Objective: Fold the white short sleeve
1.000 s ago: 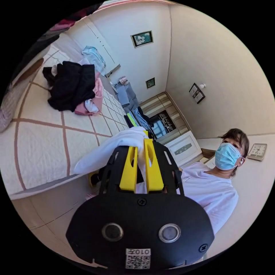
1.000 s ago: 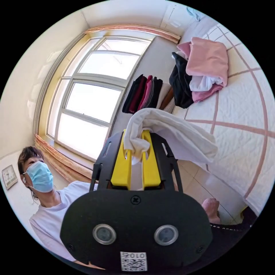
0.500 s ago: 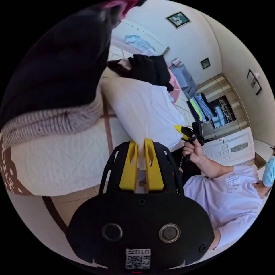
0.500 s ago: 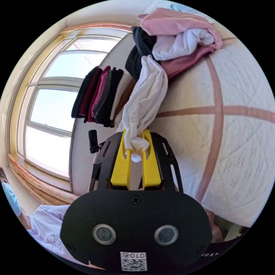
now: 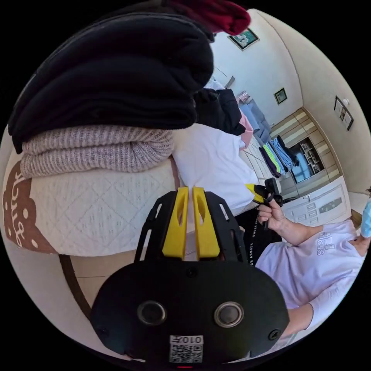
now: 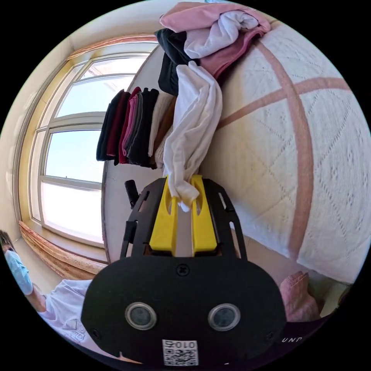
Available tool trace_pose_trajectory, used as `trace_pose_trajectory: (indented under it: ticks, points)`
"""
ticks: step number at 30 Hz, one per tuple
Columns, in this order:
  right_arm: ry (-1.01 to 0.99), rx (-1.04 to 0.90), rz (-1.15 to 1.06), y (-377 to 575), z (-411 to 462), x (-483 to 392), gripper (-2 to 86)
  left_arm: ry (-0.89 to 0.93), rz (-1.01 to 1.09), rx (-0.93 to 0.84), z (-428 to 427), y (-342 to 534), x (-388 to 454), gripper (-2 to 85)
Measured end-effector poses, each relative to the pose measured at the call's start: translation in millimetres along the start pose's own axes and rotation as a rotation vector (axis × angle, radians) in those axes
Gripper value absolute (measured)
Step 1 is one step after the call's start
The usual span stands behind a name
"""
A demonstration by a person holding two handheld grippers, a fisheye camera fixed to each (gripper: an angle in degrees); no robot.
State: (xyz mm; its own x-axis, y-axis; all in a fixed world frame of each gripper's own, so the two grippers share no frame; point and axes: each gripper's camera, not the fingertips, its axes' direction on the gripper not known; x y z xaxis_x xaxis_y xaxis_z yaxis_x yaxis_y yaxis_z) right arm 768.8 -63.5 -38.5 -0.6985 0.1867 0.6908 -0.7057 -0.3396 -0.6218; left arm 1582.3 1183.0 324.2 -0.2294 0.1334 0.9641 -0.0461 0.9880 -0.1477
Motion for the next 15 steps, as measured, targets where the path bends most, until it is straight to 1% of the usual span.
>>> trace_pose_trajectory:
  ticks: [2, 4, 5, 6, 7, 8, 9, 10, 11, 12, 13, 15]
  points:
    - [0.021, -0.015, -0.005, 5.2, 8.0, -6.2, 7.7, -0.078, -0.030, 0.037, 1.1, 2.8, 10.5, 3.4]
    - [0.069, -0.051, -0.045, 10.1, 8.7, -11.7, 8.0, -0.106, -0.102, 0.001, 11.7, 8.5, 10.0, 5.1]
    - [0.118, -0.101, -0.089, 14.2, 6.1, -17.1, 8.1, -0.161, -0.141, -0.027, 16.1, 15.8, 14.8, 6.3]
    - [0.178, -0.130, -0.136, 21.6, -0.9, -23.2, 8.1, -0.199, -0.149, -0.022, 15.4, 21.0, 20.6, 6.9]
    - [0.210, -0.129, -0.156, 26.5, -6.6, -26.2, 8.1, -0.293, -0.159, 0.010, 10.7, 32.4, 37.8, 8.0]
    - [0.266, -0.109, -0.194, 37.2, -21.3, -32.2, 8.0, -0.397, -0.153, 0.049, 5.5, 42.8, 60.7, 9.1]
    - [0.319, -0.070, -0.223, 47.3, -38.3, -38.4, 7.8, -0.445, -0.140, 0.072, 3.0, 46.7, 74.0, 9.6]
    - [0.348, -0.045, -0.239, 51.8, -47.0, -42.0, 7.8, -0.533, -0.097, 0.131, -0.3, 50.7, 103.1, 10.6]
    - [0.417, 0.014, -0.270, 58.6, -63.8, -50.1, 7.9, -0.585, -0.036, 0.193, -0.4, 47.7, 132.0, 11.6]
    - [0.481, 0.076, -0.293, 61.2, -78.0, -58.9, 8.2, -0.595, 0.000, 0.212, 0.9, 42.5, 145.0, 12.2]
    - [0.505, 0.099, -0.308, 60.6, -83.4, -63.6, 8.4, -0.585, 0.057, 0.225, 6.1, 25.2, 165.8, 13.9]
    - [0.570, 0.141, -0.366, 48.0, -94.1, -83.1, 9.5, -0.515, 0.100, 0.207, 19.3, -13.6, 184.4, 16.8]
